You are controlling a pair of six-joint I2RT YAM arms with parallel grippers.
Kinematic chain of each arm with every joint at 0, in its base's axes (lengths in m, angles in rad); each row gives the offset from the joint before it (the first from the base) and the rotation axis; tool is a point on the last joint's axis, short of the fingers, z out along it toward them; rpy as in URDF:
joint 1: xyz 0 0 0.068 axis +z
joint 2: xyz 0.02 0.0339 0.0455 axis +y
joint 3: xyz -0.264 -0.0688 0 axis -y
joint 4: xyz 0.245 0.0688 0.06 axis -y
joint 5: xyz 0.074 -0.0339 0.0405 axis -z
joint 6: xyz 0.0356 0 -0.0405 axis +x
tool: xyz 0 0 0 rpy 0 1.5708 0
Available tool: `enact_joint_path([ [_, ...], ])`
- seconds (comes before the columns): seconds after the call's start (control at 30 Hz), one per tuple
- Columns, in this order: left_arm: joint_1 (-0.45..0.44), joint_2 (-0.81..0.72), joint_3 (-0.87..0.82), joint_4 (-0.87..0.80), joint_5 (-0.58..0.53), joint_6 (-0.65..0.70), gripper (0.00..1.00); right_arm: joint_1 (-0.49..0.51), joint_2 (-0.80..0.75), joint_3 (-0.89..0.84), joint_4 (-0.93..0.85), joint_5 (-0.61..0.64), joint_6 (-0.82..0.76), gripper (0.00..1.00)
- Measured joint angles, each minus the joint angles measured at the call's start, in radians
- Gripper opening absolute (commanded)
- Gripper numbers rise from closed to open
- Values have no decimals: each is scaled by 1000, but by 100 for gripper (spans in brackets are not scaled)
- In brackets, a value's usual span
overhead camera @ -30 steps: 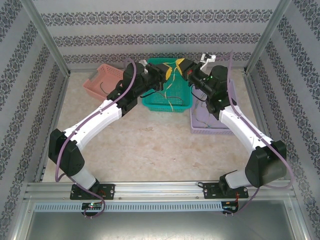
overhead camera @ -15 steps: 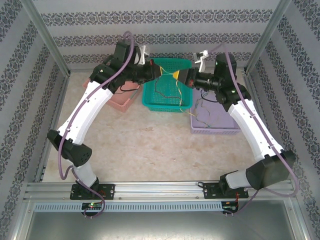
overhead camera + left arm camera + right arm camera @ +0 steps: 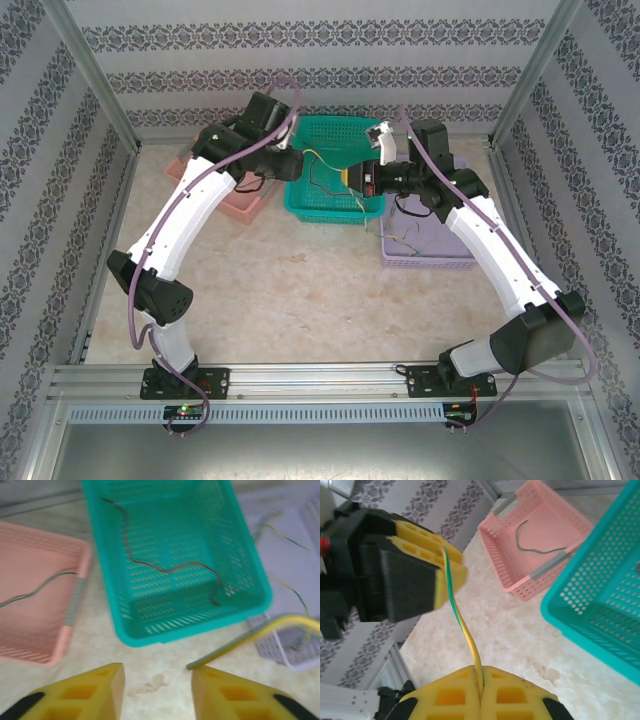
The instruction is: Untangle the cables
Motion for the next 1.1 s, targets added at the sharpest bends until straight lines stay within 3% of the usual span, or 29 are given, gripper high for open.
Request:
enact_joint_path([
  [0.17, 50, -127, -84, 39, 6, -344, 60, 7, -37, -82, 134, 127, 9, 0],
  [0.37, 23, -423, -517, 384, 77, -980, 65, 77, -43, -161, 327, 245, -31, 0],
  [0.53, -18, -356, -602, 632, 84, -1388, 72, 130, -50, -252, 465, 292, -63, 0],
  [0.73, -27, -252, -575, 716, 97, -1633, 68, 185, -74, -327, 563, 327, -103, 0],
  [0.9, -27, -249, -575, 719, 85, -1727, 58, 205, -103, -346, 602, 339, -117, 0],
  [1.1, -19, -248, -608, 777, 82, -1774, 26, 226, -127, -352, 612, 342, -127, 0],
])
